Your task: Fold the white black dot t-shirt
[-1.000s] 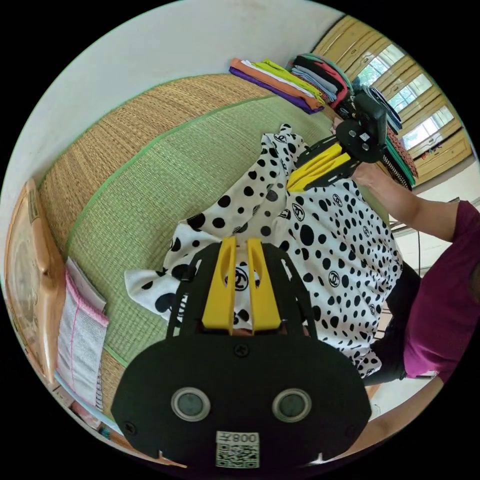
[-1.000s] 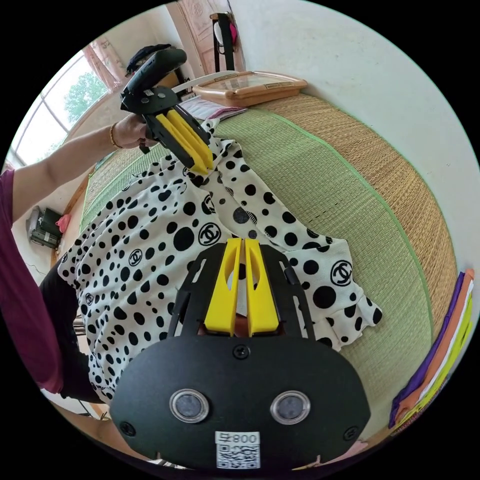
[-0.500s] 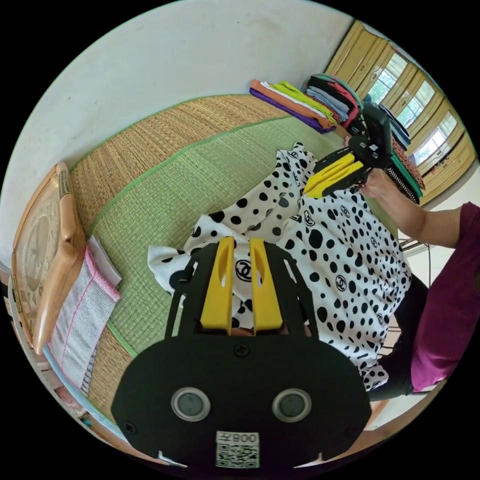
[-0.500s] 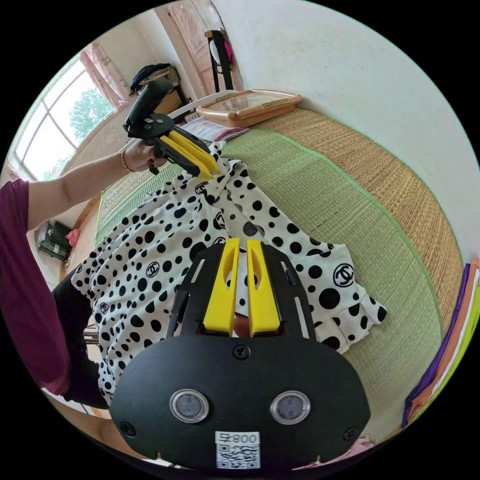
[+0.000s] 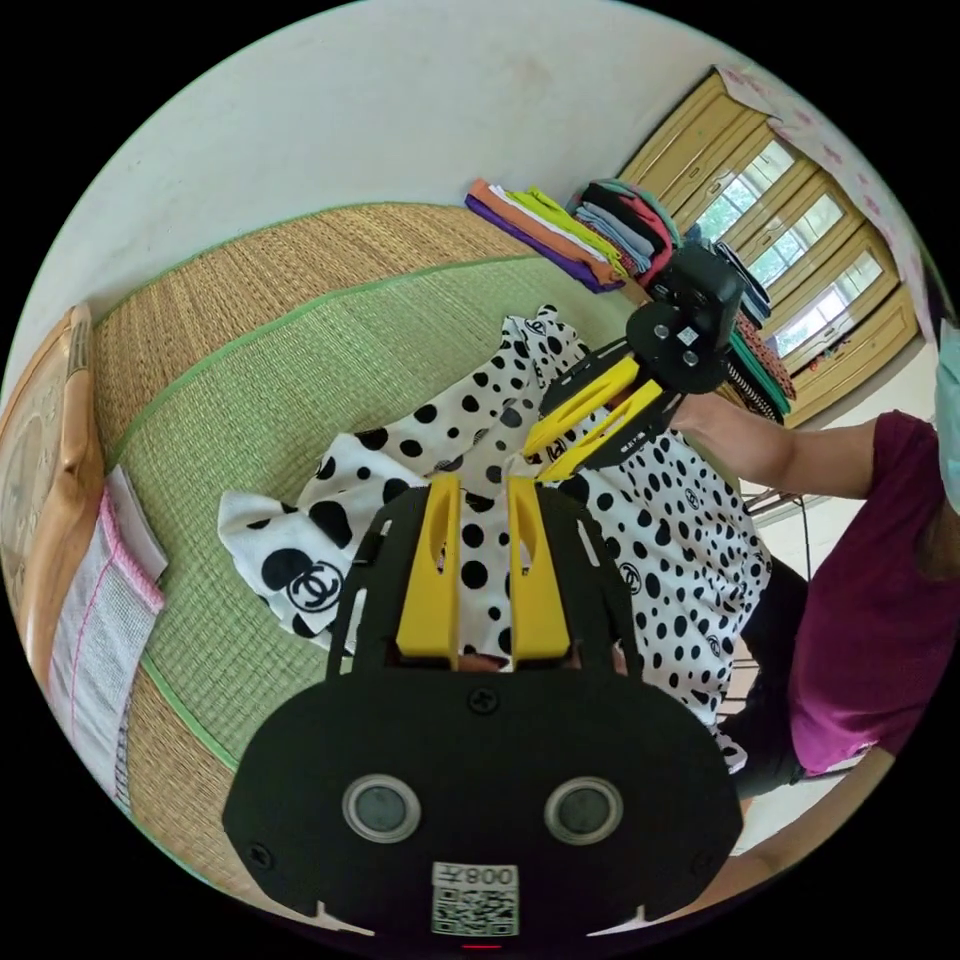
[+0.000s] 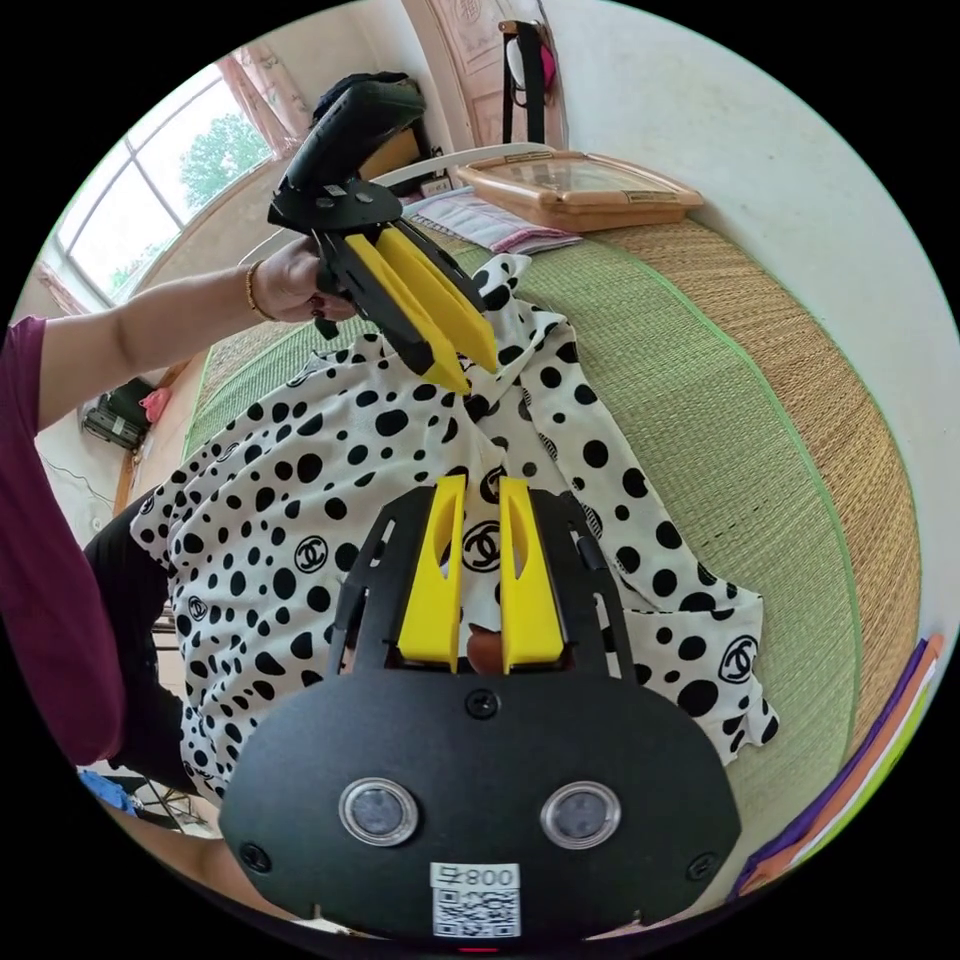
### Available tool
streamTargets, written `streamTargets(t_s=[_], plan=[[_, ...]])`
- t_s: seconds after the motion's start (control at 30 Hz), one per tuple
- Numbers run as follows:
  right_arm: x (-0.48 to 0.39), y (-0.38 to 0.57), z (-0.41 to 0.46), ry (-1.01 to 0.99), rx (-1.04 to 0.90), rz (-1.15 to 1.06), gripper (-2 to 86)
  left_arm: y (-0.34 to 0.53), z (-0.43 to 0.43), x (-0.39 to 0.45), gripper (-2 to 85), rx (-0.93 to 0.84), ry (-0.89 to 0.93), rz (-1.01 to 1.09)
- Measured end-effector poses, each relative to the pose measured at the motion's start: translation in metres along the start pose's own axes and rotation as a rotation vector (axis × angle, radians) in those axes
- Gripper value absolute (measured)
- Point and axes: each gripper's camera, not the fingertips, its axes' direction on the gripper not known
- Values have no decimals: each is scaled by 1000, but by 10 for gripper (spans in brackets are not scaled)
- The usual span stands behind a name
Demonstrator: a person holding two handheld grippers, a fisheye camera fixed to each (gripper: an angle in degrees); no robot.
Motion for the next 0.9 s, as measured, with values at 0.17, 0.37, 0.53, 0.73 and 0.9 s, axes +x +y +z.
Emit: streamTargets(t_s=[0.17,0.37,0.53,0.73,0.9], plan=[[14,-5,3,-42,-22,-6,37,-15,19,21,84,-46,-19,149],[53,-8,6,-229,-43,47,15,-36,52,26,35,-239,-20,266],[81,-10,1,-390,-72,69,10,-48,54,11,27,-272,180,254],[115,-15,17,-540,-118,112,8,-61,55,-1,65,-237,147,244],[129,-13,29,-558,-152,133,8,-67,73,12,35,-303,96,343]])
